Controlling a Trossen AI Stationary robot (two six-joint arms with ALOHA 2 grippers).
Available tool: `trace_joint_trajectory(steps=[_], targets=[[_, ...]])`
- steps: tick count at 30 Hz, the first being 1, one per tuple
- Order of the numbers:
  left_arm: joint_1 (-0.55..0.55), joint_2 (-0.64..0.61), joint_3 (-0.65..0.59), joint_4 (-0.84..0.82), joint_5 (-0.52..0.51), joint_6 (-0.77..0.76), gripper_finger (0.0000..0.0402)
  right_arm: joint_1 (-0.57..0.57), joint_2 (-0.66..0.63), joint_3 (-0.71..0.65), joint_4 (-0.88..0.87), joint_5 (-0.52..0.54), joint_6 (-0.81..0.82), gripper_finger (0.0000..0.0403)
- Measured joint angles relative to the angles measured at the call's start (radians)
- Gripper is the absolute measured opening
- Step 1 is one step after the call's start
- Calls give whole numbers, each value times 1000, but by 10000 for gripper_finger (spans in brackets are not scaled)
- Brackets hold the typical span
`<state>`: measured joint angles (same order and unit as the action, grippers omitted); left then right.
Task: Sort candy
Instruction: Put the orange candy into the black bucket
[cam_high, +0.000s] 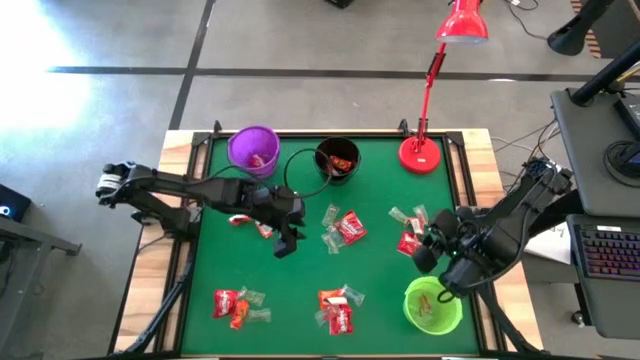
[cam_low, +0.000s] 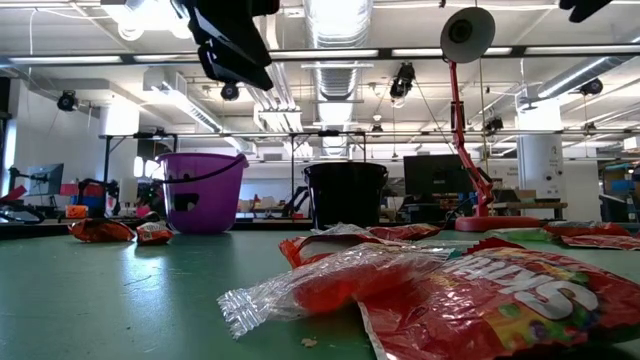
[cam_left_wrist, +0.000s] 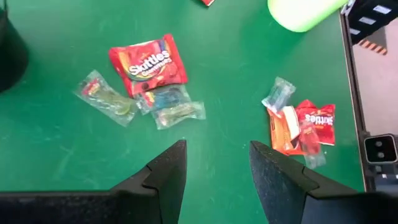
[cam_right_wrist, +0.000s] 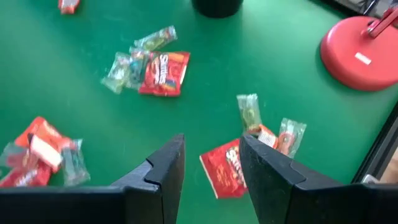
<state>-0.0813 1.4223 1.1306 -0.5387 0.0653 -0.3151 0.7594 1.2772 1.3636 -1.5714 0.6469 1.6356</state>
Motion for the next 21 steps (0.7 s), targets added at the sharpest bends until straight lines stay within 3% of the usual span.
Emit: trace_joint_trajectory(steps=[4,13,21], targets=[[-12,0,-30,40,30,-17,160,-35,1,0,1,8,-18,144],[-12,10,-68,144,234,-24,200,-74,1,0,10,7,-8,144],[-59,146,-66,241,195,-61,203,-79,1,2,14,-2,44,144]])
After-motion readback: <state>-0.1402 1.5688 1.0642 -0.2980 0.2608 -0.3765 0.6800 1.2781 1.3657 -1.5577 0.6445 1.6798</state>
